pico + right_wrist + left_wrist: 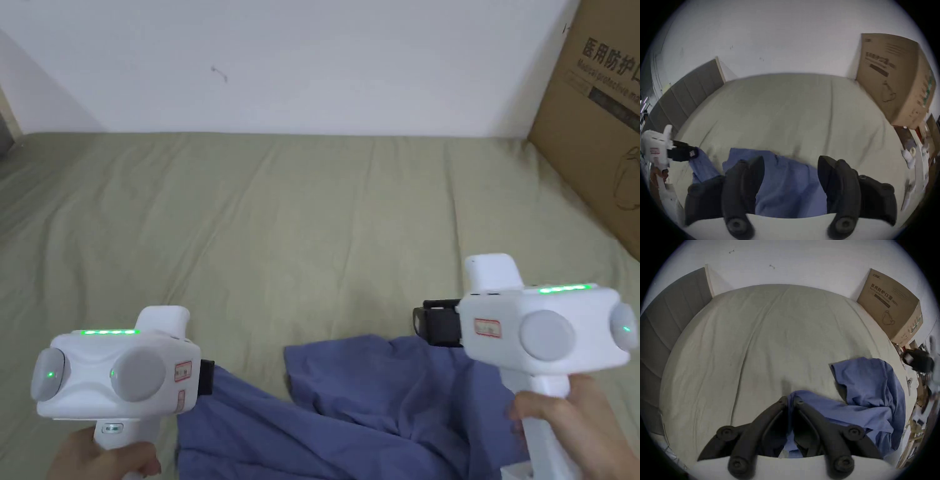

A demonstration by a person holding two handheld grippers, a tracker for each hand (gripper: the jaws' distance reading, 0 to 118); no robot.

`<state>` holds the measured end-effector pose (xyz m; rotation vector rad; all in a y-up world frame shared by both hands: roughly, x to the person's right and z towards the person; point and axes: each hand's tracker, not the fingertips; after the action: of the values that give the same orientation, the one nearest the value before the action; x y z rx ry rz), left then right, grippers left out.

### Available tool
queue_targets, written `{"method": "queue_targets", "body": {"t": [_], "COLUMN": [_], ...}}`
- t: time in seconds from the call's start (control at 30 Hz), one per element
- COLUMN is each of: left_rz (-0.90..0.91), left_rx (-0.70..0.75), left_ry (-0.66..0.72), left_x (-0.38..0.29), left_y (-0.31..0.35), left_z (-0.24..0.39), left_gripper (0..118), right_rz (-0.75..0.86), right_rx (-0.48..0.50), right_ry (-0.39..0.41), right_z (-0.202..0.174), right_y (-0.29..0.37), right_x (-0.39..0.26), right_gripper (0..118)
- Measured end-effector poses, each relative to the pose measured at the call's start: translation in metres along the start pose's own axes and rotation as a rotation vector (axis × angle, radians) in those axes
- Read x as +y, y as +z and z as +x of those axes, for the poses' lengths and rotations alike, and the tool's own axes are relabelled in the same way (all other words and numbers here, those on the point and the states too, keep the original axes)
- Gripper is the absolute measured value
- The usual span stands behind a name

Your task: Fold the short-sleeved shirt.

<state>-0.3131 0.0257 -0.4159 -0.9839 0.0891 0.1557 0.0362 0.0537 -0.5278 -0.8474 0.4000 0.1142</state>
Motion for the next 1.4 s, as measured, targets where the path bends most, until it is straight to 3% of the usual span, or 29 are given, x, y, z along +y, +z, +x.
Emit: {"method": "queue_targets", "body": {"t": [0.1, 0.2, 0.27, 0.3, 0.37, 0.47, 0.57, 0.87, 1.03, 1.17, 1.27, 1.4], "left_rz": [-0.022, -0.032, -0.042, -0.052, -0.051, -0.039, -0.003, 0.223, 0.367, 0.486, 0.528, 0.588], "left_rx": [0.000, -0.007, -0.014, -0.011, -0.008, -0.011, -0.020, 0.074, 0.197, 0.156, 0.148, 0.188], "left_ry": [0.008, 0.061, 0.066, 0.064, 0.050, 0.041, 0.030, 0.006, 0.018, 0.094, 0.071, 0.027], "left_x": [-0.004, -0.008, -0.010, -0.010, -0.011, -0.007, -0.001, 0.037, 0.067, 0.089, 0.100, 0.114], "left_y": [-0.003, -0.006, -0.010, -0.010, -0.007, 0.003, 0.023, 0.134, 0.207, 0.265, 0.298, 0.324], "left_z": [-0.005, -0.009, -0.011, -0.010, -0.010, -0.010, -0.010, -0.020, -0.033, -0.047, -0.047, -0.040], "left_gripper": [5, 5, 4, 4, 5, 4, 4, 4, 4, 4, 4, 4], "right_rz": [-0.099, -0.221, -0.331, -0.264, -0.207, -0.189, -0.118, 0.124, 0.298, 0.376, 0.431, 0.463], "right_rx": [0.015, 0.041, 0.012, 0.006, 0.048, 0.072, -0.032, -0.112, -0.173, -0.142, -0.095, -0.096], "right_ry": [0.028, 0.006, -0.030, -0.023, -0.087, -0.071, 0.018, -0.153, -0.254, -0.314, -0.360, -0.353], "right_z": [-0.003, 0.005, 0.013, 0.016, 0.021, 0.024, 0.019, 0.049, 0.080, 0.102, 0.109, 0.103], "right_y": [-0.049, -0.095, -0.117, -0.111, -0.089, -0.067, -0.035, 0.124, 0.227, 0.283, 0.311, 0.330], "right_x": [0.008, 0.001, -0.011, -0.014, -0.001, 0.011, 0.025, 0.081, 0.103, 0.111, 0.113, 0.128], "right_gripper": [72, 70, 35, 32, 5, 5, 5, 5, 5, 5, 5, 5]}}
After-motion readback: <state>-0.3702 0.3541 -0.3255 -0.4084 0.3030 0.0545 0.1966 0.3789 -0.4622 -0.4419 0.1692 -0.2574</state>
